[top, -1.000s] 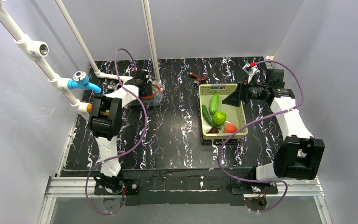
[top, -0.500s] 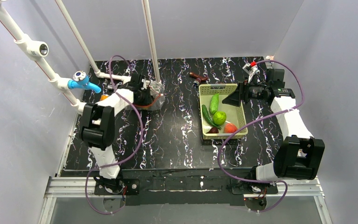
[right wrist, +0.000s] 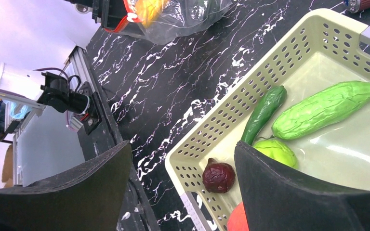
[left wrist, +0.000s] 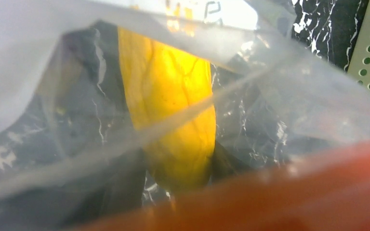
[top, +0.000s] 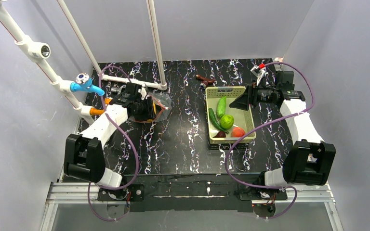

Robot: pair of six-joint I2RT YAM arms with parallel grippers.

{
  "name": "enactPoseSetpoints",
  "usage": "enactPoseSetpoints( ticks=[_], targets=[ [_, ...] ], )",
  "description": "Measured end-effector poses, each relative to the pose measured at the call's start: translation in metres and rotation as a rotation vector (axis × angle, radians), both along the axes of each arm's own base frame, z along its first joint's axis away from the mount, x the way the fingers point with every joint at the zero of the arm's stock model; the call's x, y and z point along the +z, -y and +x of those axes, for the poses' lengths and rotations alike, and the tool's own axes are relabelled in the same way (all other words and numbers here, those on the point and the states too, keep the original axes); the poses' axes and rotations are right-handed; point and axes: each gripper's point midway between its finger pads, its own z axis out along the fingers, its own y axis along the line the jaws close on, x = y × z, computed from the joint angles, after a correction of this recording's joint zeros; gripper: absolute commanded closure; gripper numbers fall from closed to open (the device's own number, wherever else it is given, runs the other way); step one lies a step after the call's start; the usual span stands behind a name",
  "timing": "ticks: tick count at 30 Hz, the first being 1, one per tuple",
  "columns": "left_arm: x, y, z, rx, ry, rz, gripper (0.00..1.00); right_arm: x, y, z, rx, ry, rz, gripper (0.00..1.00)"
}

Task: Open the zip-top bag and remove the fake food
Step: Pick up the fake vegetable from the zipper food storage bag.

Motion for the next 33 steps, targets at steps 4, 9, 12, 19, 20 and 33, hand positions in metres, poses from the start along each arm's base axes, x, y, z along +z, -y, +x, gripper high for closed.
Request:
enactPoseSetpoints(
  ticks=[4,9,12,19,20,33],
  targets=[
    [-0.007,0.006,-0.015,-0.002,-0.039,-0.031,1.0,0.002,0.0,-0.001,0.002,-0.008,0.002,0.16],
    [-0.028,0.022,-0.051,-0.006,-0.132,-0.084,1.0,0.003,-0.001,-0.002,0.001,-0.014,0.006,0.16],
    [-0.021,0.025,-0.061,-0.008,-0.131,-0.101,1.0,0.003,-0.001,-0.002,0.001,-0.015,0.007,0.16],
    [0.005,0.037,-0.068,-0.014,-0.077,-0.171,1.0,0.003,-0.004,-0.003,0.011,-0.016,0.007,0.16],
    [0.005,0.039,-0.071,-0.015,-0.085,-0.185,1.0,0.003,-0.005,-0.003,0.012,-0.016,0.007,0.16],
    [0.018,0.054,-0.1,0.021,-0.188,-0.296,1.0,0.004,-0.007,-0.005,0.021,-0.016,0.007,0.16]
  ],
)
